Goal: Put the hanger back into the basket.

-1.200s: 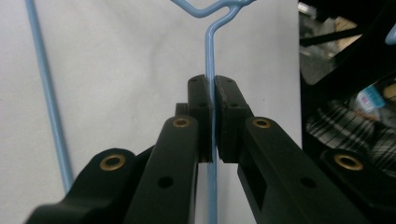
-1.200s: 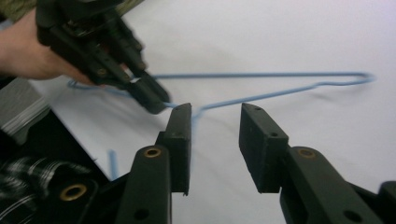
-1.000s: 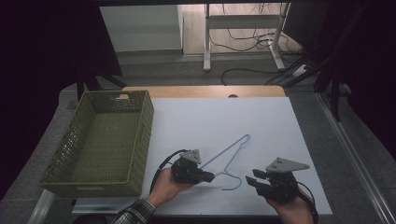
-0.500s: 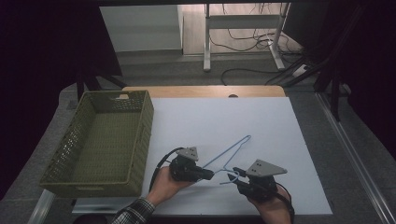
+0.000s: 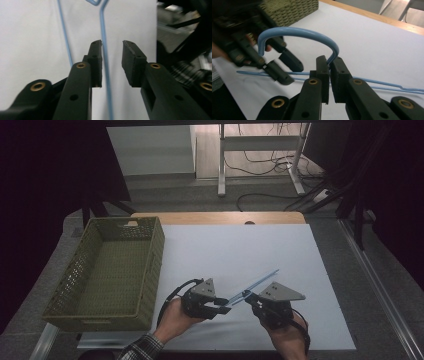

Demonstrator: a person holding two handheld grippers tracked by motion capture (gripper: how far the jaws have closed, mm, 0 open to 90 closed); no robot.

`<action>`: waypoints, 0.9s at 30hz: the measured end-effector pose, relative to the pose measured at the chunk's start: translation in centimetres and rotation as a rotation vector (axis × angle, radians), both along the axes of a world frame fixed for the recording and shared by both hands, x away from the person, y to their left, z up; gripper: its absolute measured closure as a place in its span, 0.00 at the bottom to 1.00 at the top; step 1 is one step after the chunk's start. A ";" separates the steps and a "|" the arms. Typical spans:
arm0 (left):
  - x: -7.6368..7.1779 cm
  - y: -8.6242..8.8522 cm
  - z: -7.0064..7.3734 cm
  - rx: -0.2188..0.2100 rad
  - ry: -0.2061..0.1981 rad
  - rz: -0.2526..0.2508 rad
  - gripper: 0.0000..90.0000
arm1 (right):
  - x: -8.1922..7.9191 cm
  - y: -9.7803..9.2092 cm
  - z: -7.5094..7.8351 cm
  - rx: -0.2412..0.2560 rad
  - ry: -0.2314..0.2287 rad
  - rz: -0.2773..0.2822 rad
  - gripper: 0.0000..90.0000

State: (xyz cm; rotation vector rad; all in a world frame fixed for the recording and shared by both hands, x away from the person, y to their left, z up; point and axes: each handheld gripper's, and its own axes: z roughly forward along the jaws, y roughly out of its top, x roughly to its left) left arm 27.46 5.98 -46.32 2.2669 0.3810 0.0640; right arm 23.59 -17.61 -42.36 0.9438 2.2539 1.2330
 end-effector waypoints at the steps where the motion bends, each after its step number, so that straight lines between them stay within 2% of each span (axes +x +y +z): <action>1: -0.2 0.0 0.3 0.017 -0.015 0.011 0.76 | 0.1 0.1 0.2 0.001 0.001 -0.005 0.95; 4: -0.3 -0.1 0.7 0.064 -0.060 0.059 0.76 | 0.3 0.4 0.7 0.006 0.009 -0.015 0.95; 8: 0.1 -0.5 0.9 0.106 -0.045 0.061 0.80 | 0.5 0.8 1.2 0.001 0.024 -0.014 0.95; 11: 0.4 -0.7 1.1 0.125 0.000 0.034 0.84 | 0.5 1.0 1.3 -0.014 0.031 -0.003 0.95; 15: 0.9 -0.7 1.0 0.095 0.096 0.003 0.89 | 0.2 1.4 1.4 -0.024 0.044 0.021 0.95; 18: 1.2 -0.5 0.7 0.075 0.145 -0.005 0.95 | 0.0 1.7 1.4 -0.035 0.040 0.036 0.95; 20: 1.4 -0.4 0.4 0.041 0.192 -0.010 0.97 | -0.1 1.8 1.4 -0.041 0.031 0.040 0.95; 22: 1.3 -0.4 0.3 0.009 0.219 0.008 0.97 | -0.1 1.8 1.5 -0.037 0.034 0.045 0.95; 23: 1.5 -0.3 0.2 -0.010 0.248 0.000 0.97 | -0.1 1.8 1.6 -0.035 0.031 0.046 0.94; 24: 1.5 -0.2 0.2 -0.033 0.260 0.004 0.97 | 0.0 1.7 1.6 -0.027 0.034 0.048 0.94; 26: 1.7 0.1 0.3 -0.069 0.301 0.008 0.97 | 0.1 1.4 1.8 -0.010 0.033 0.046 0.89; 27: 1.8 0.4 0.3 -0.087 0.308 0.022 0.97 | 0.1 1.2 1.9 0.001 0.032 0.041 0.85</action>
